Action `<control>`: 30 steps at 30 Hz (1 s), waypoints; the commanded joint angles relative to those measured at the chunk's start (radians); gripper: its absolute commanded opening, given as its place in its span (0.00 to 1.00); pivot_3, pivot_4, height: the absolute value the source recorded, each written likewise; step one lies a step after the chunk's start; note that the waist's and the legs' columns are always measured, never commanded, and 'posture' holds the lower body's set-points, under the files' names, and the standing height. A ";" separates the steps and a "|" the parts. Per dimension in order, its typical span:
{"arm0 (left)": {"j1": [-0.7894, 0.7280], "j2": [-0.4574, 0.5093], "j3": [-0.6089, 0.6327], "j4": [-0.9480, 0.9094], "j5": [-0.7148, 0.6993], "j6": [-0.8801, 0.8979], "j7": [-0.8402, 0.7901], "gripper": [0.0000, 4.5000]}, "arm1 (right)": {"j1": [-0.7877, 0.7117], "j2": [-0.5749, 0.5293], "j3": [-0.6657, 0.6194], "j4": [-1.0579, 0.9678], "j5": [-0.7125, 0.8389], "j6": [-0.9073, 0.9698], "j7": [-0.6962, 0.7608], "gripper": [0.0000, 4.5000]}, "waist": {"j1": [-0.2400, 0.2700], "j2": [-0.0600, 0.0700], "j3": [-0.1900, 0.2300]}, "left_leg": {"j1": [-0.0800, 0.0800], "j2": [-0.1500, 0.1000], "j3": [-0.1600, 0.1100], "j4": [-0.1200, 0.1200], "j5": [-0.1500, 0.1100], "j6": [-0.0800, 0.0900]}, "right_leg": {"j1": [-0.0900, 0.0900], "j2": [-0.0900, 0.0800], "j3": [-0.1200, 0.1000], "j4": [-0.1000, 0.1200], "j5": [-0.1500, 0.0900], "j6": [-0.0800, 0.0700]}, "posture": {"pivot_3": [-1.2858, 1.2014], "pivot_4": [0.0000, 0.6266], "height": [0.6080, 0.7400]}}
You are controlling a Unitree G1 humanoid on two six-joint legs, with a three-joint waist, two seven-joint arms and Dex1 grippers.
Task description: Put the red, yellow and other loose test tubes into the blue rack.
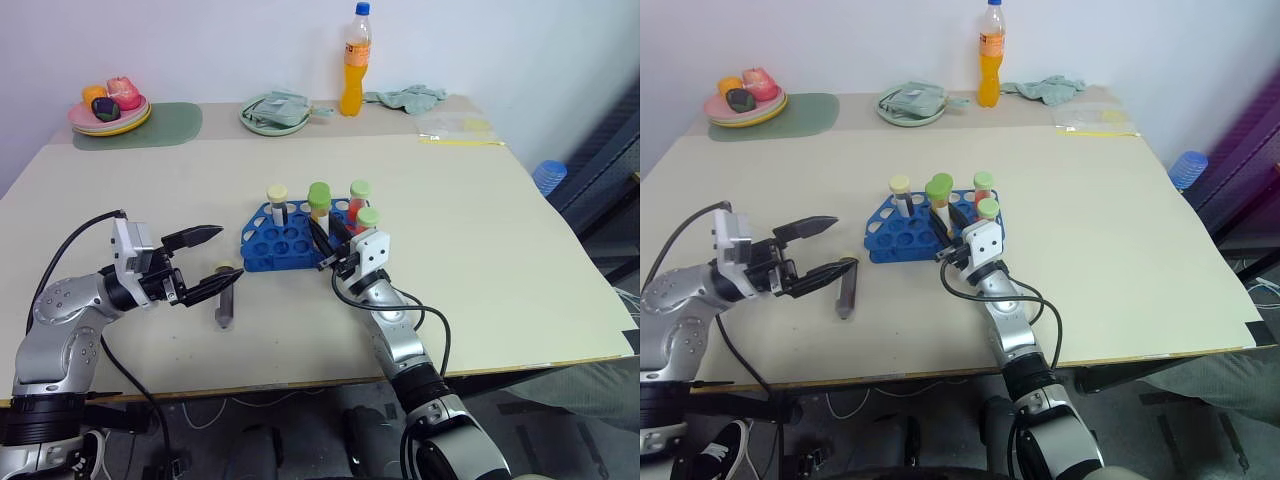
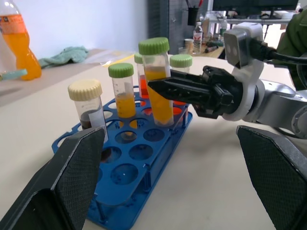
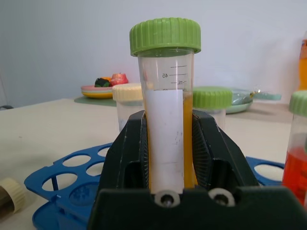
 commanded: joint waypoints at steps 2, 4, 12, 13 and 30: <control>-0.019 0.003 0.018 -0.009 -0.001 -0.018 0.001 1.00 | -0.006 0.009 -0.019 -0.020 0.040 -0.002 0.024 0.39 | 0.000 0.000 0.000 | 0.000 0.000 0.000 0.000 0.000 0.000 | 0.000 0.000 0.000 0.000 0.000 0.000 | 0.52 0.24 1.00; -0.020 0.003 0.017 -0.010 0.000 -0.017 0.004 1.00 | -0.002 0.010 -0.021 -0.028 0.072 0.007 0.062 0.56 | 0.001 0.000 0.000 | 0.000 0.000 0.000 0.000 0.000 0.000 | 0.000 0.000 0.000 0.000 0.000 0.000 | 0.52 0.24 1.00; -0.022 -0.005 0.010 -0.018 0.001 -0.019 0.010 1.00 | 0.062 -0.061 -0.009 -0.161 0.078 0.028 0.138 0.99 | 0.003 0.000 0.000 | 0.000 0.000 0.000 0.000 0.000 0.000 | 0.000 0.000 0.000 0.000 0.000 0.000 | 0.52 0.24 1.00; -0.021 -0.007 0.010 -0.020 -0.001 -0.017 0.013 1.00 | 0.082 -0.080 -0.011 -0.202 0.088 0.057 0.147 0.99 | 0.003 0.000 0.000 | 0.000 0.000 0.000 0.000 0.000 0.000 | 0.000 -0.001 0.000 0.000 0.000 0.000 | 0.52 0.24 1.00; -0.017 -0.009 0.016 0.075 0.048 -0.063 -0.008 1.00 | 0.346 -0.764 -0.233 -0.879 0.511 0.653 0.559 0.99 | 0.012 0.000 0.000 | 0.000 -0.001 0.001 0.001 0.000 0.000 | 0.002 0.001 0.001 -0.002 0.000 0.000 | 0.52 0.24 1.00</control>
